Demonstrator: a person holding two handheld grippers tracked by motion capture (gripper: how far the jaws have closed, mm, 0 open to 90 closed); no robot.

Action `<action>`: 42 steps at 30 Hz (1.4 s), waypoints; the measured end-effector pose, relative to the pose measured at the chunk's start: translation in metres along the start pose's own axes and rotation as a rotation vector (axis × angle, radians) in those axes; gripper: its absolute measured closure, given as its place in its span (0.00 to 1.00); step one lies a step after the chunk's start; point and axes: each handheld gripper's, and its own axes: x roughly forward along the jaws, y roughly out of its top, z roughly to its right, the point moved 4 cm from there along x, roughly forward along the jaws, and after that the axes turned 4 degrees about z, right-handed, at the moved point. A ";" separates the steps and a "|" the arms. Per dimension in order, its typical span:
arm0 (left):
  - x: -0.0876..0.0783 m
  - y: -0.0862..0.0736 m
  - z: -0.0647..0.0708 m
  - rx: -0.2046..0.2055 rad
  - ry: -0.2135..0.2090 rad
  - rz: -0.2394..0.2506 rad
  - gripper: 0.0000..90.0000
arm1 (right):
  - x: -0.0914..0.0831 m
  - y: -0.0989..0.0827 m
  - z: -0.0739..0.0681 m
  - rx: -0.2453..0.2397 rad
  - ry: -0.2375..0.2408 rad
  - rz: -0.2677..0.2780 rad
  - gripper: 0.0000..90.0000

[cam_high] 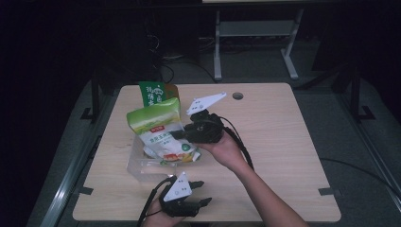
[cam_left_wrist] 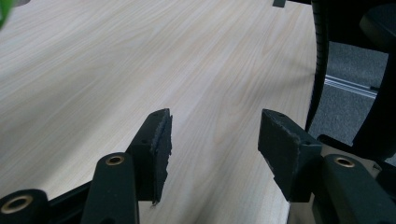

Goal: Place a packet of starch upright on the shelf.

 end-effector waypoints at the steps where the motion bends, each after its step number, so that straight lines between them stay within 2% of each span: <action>1: 0.000 0.000 0.000 0.001 0.000 0.000 0.49 | 0.004 0.001 -0.001 0.002 0.005 -0.001 0.96; 10: 0.000 -0.001 0.002 0.002 -0.005 0.000 0.49 | 0.034 0.006 -0.003 -0.022 0.048 -0.032 0.96; 19: -0.001 -0.001 0.002 -0.013 -0.007 0.013 0.46 | 0.061 0.008 -0.004 -0.012 0.098 -0.067 0.96; 33: -0.002 -0.001 0.000 0.009 0.008 0.013 0.45 | 0.099 0.005 -0.007 0.006 0.171 -0.113 0.96; 37: -0.001 -0.002 0.001 0.010 0.006 0.007 0.45 | 0.107 0.003 -0.006 0.018 0.186 -0.124 0.96; 41: 0.000 -0.003 0.001 0.016 0.007 -0.001 0.46 | 0.115 -0.003 -0.005 0.006 0.176 -0.152 0.96; 42: 0.000 -0.003 0.001 0.010 0.004 0.001 0.46 | 0.116 -0.004 -0.005 0.015 0.175 -0.153 0.95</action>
